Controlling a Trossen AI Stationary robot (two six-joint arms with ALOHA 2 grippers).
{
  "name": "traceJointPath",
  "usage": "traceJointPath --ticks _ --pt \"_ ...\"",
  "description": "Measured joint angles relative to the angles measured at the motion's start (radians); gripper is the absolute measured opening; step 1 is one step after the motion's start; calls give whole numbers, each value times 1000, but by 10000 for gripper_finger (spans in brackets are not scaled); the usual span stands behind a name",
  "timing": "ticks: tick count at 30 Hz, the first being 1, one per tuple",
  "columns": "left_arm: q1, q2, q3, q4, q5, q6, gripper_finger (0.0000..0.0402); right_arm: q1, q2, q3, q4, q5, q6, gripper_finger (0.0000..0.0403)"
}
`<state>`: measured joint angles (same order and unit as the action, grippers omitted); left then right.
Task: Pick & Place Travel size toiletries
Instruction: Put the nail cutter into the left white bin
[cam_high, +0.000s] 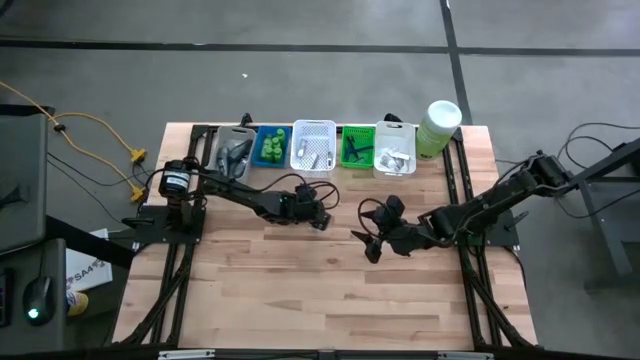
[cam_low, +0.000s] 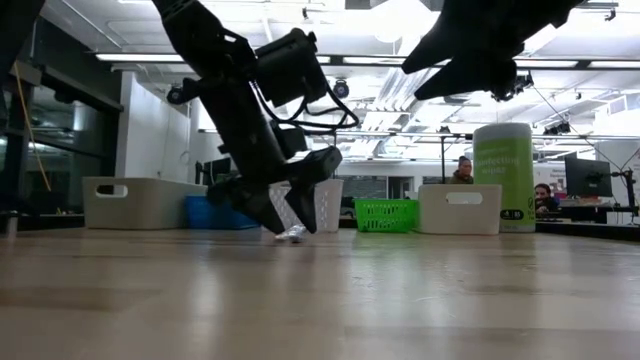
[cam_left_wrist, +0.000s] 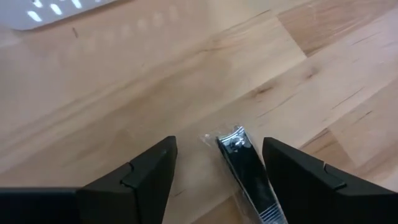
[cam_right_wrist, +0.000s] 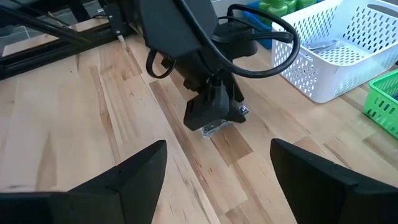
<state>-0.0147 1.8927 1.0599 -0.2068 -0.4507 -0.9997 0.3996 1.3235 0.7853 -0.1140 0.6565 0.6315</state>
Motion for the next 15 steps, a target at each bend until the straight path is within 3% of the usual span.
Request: traceJointPath --ticks 5,15 --pt "-11 0 0 -36 -1 1 218 0 0 0 -1 9 -1 280" --pt "-35 1 -3 -81 0 7 97 0 0 0 -1 17 0 280"
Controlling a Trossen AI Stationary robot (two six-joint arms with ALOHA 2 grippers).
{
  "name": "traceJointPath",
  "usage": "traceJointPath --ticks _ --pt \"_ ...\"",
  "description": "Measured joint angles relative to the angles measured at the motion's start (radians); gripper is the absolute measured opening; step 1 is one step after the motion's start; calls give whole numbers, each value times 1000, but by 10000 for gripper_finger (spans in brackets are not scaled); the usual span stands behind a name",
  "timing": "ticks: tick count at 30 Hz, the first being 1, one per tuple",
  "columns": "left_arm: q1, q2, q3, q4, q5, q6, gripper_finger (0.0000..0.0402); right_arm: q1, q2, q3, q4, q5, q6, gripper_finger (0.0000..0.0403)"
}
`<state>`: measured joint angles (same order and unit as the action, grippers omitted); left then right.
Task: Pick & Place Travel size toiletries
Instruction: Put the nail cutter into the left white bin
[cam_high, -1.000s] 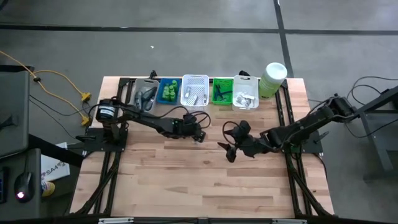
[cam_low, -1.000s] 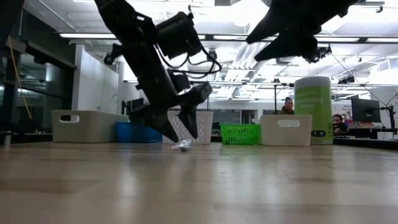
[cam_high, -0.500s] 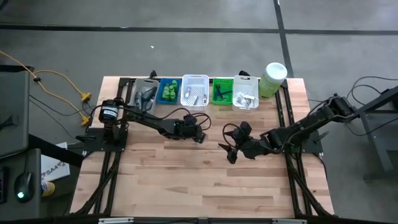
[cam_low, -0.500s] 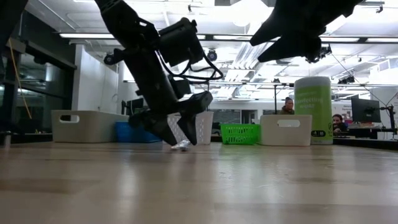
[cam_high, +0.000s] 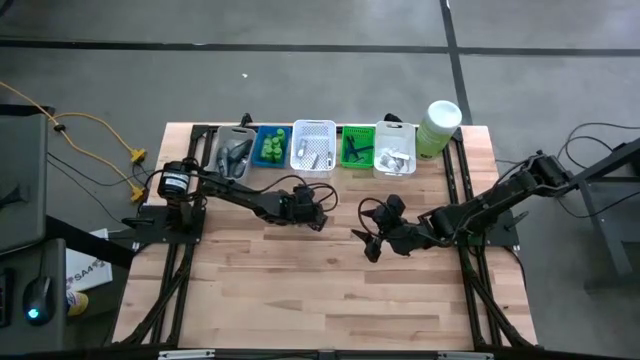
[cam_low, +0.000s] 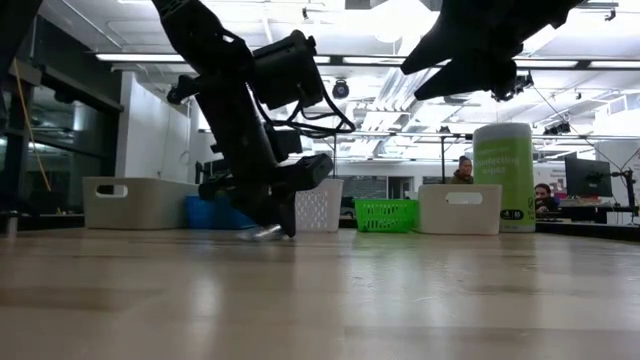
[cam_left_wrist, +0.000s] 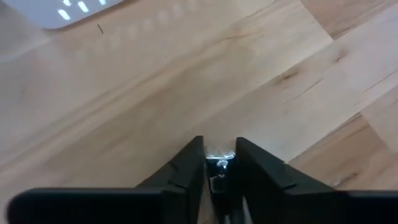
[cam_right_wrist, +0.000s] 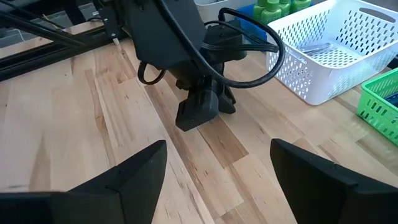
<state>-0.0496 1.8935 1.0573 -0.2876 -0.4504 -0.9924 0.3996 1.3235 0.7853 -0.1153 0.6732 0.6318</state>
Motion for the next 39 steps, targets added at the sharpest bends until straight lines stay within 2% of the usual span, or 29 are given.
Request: traceJointPath --ticks 4,12,16,19,23,27,29,34,39 --pt "-3 0 0 -15 17 0 55 0 0 0 0 0 0 280" --pt "-3 -21 6 -48 47 60 54 0 0 0 -1 0 0 280" --pt "-5 -63 59 -167 66 143 54 0 0 0 -1 1 0 280" --pt "-6 -104 143 -225 -15 237 54 0 0 0 -2 1 0 280" --pt "-2 -119 239 -247 -160 465 54 0 1 0 -1 1 0 280" --pt "29 -123 316 -177 -344 744 54 0 1 0 -2 1 0 280" --pt "72 -124 318 -86 -373 861 54 0 1 0 -2 1 -3 280" --pt "224 -122 317 24 -320 959 54 0 1 0 -2 1 -5 280" --pt "386 -122 309 72 -126 936 54 0 1 0 -11 1 -6 280"
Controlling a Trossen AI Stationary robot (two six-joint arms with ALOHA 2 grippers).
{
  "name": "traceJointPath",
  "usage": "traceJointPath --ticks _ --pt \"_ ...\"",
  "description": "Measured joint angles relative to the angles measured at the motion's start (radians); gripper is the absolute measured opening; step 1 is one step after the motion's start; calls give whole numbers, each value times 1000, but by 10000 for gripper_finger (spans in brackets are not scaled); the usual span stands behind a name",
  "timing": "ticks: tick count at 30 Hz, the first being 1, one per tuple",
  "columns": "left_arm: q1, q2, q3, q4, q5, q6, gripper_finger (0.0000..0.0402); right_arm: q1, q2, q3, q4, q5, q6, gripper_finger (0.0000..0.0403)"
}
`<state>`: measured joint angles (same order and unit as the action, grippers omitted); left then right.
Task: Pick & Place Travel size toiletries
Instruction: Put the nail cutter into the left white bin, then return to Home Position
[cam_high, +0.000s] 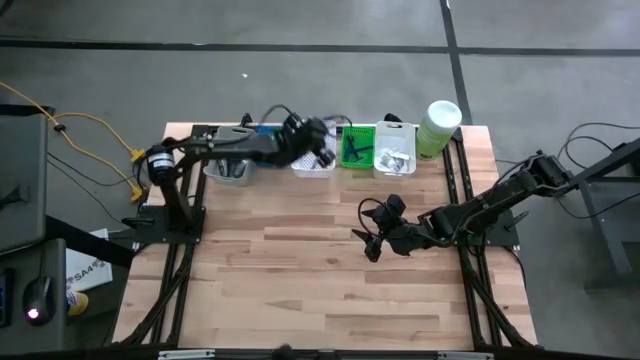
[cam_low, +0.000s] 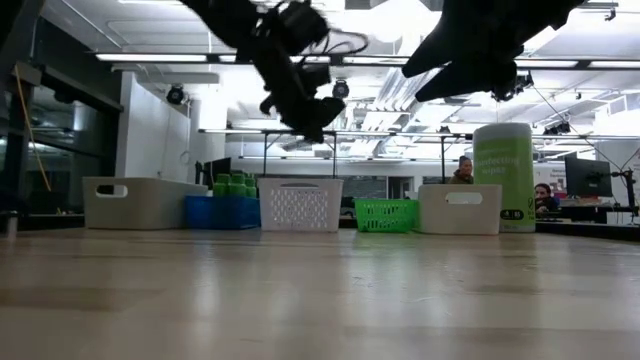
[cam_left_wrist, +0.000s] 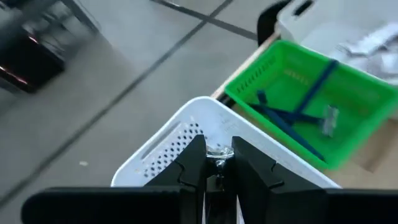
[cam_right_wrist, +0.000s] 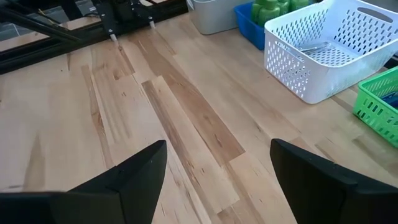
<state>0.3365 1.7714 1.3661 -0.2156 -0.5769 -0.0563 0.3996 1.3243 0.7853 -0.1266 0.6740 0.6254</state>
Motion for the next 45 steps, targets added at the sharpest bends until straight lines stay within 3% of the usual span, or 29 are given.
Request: traceJointPath --ticks 3,7,10,19,25,29,34,38,41,45 --pt "78 0 -35 65 129 -1 54 0 0 0 -11 0 3 280" --pt "157 1 -71 138 386 -5 54 0 0 0 -42 0 23 280" --pt "190 1 -92 141 498 -29 66 0 0 0 -60 0 31 280" --pt "185 -2 -96 103 542 -21 168 0 0 0 -62 -4 31 280" --pt "180 -53 -96 -1 550 -47 186 0 0 0 -52 -24 23 280" --pt "122 -149 -98 -160 532 47 187 0 0 0 -48 -80 2 280" --pt "-2 -385 -270 -77 443 61 188 0 0 0 -55 -202 -2 280" --pt "-84 -649 -558 92 433 13 188 44 -27 -36 1 -111 -20 280" --pt "-153 -873 -759 150 437 -44 188 66 -82 -120 144 -84 -57 280" --pt "-232 -1170 -939 161 408 -90 188 44 -227 -292 410 -226 -142 280"
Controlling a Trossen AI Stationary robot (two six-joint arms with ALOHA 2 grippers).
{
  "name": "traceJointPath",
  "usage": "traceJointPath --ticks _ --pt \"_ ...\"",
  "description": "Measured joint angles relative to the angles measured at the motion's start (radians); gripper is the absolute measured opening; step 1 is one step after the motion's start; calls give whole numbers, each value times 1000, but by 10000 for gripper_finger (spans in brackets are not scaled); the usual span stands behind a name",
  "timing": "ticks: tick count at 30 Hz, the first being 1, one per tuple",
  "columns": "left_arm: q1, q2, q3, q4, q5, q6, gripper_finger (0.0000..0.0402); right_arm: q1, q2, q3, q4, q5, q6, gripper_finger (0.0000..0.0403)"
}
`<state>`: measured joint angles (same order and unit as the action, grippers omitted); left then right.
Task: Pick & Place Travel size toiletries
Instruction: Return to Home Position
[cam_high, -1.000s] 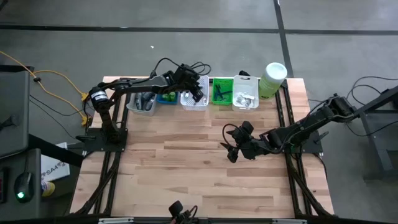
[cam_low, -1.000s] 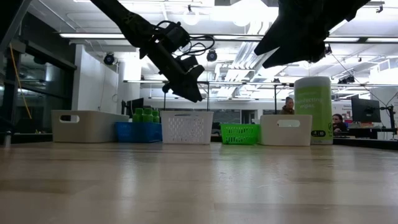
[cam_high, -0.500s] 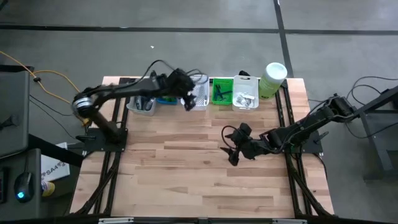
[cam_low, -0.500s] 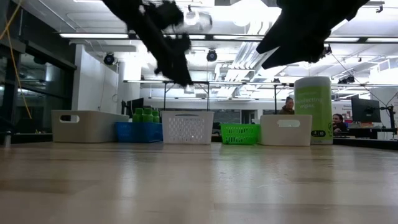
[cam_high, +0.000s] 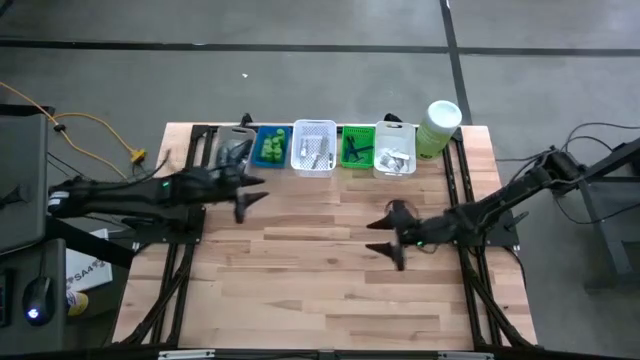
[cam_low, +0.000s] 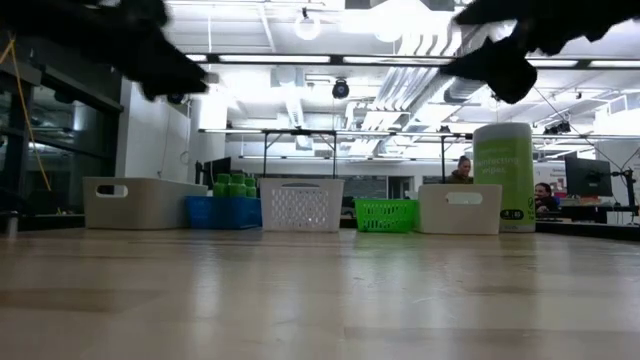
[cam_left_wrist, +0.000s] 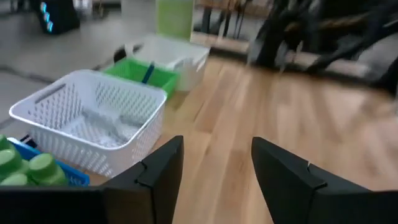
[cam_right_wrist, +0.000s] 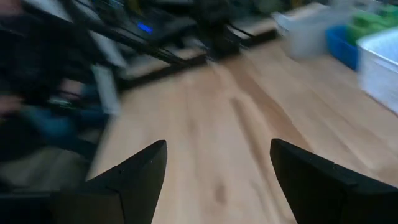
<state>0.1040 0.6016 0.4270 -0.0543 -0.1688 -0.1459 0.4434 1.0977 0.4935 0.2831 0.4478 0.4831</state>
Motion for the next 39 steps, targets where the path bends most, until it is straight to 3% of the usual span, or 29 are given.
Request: traceJointPath --ticks 5,10,15,17,22,26,39 --pt "-68 -347 -129 -42 -45 -16 188 -110 -266 -159 92 -250 -60 280" --pt "-114 -602 -162 -197 -58 -16 188 -191 -535 -250 28 -324 -98 280" --pt "-139 -594 -165 -245 -76 -3 188 -224 -779 -294 -142 -277 -133 280" --pt "-140 -571 -185 -189 -96 9 188 -234 -852 -317 -170 -253 -157 280" --pt "-138 -596 -298 -14 -134 60 188 -252 -970 -426 -67 -264 -221 280" --pt "-137 -594 -365 43 -140 65 188 -276 -1001 -484 -23 -299 -231 280" --pt "-137 -595 -399 75 -66 63 188 -397 -1004 -485 -129 -463 -204 280"
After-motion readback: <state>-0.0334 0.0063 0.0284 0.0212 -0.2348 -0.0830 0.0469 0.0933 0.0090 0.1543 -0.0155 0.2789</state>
